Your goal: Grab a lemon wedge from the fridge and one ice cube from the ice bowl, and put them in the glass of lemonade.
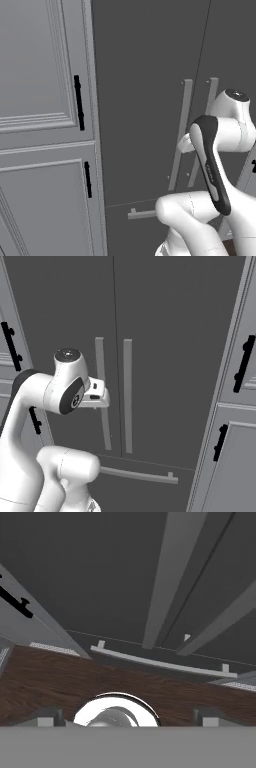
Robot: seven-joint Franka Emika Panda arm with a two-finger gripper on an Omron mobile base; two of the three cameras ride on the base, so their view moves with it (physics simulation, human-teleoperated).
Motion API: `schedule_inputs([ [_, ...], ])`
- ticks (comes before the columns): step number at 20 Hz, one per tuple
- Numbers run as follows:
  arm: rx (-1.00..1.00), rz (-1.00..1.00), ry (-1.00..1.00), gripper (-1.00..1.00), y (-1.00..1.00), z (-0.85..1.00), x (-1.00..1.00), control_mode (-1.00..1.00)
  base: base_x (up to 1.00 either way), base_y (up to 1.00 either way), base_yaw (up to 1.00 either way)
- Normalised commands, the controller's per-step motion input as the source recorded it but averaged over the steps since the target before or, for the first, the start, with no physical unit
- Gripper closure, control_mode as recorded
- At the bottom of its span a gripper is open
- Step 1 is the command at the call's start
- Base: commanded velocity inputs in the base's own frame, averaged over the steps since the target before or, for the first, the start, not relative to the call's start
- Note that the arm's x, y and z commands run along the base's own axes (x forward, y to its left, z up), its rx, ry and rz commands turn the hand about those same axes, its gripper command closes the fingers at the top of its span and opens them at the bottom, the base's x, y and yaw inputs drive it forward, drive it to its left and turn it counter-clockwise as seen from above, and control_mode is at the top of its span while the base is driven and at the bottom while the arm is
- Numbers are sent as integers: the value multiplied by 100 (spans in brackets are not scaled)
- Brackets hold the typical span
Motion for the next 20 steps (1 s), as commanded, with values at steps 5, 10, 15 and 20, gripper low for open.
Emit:
schedule_inputs([
  [5, 0, 3, -1, -100, 0, 0, 0, -100, 0, 0, 0],
  [10, 0, 0, 0, -100, 0, 0, -3, 100, -30, -1, 0],
  [15, 0, 0, 0, -100, 0, 0, 0, 100, -86, -19, 0],
  [20, 0, 0, 0, -100, 0, 0, 0, 100, -82, -19, 0],
])
